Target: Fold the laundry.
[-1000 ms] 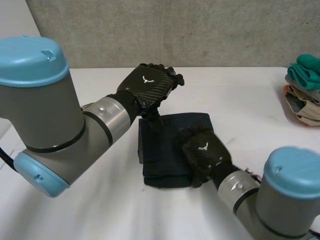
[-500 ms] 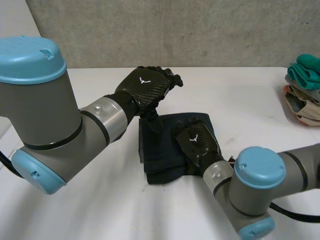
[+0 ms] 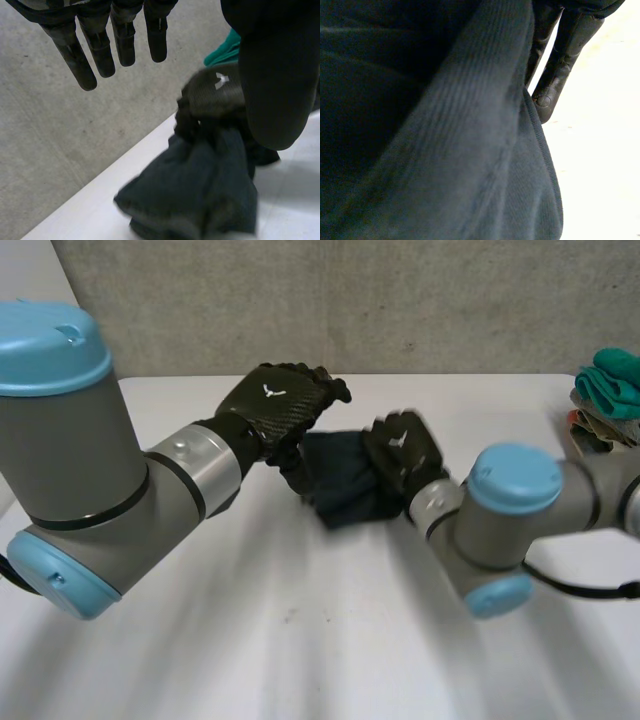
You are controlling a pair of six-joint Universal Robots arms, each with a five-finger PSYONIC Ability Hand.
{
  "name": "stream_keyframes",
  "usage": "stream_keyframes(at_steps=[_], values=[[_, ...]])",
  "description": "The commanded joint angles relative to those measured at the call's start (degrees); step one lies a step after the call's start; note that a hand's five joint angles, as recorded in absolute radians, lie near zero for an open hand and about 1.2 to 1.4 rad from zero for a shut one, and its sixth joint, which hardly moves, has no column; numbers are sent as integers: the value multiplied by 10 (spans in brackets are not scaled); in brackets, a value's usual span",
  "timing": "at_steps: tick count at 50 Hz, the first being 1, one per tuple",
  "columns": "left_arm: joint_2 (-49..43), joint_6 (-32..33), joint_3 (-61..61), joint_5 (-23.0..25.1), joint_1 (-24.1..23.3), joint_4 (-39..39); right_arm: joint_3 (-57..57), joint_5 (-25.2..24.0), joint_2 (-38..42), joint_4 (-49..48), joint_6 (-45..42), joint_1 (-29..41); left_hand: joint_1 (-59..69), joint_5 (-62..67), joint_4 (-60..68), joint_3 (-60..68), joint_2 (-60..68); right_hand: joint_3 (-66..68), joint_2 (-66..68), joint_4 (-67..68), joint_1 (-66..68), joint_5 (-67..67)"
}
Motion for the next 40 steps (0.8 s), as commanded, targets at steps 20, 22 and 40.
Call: stream_keyframes(at_steps=[20,22,40], values=[[63,-3,-40,1,9,1,-325,-73,-81,111,117,-282,-3,9,0,-3,0,149,126,121,282,203],[63,-3,-41,1,7,1,-375,-74,-54,122,138,-307,-3,9,0,-3,0,149,126,121,282,203],[88,-4,-69,2,6,2,-596,-161,147,221,173,-416,-3,9,0,-3,0,149,126,121,282,203]])
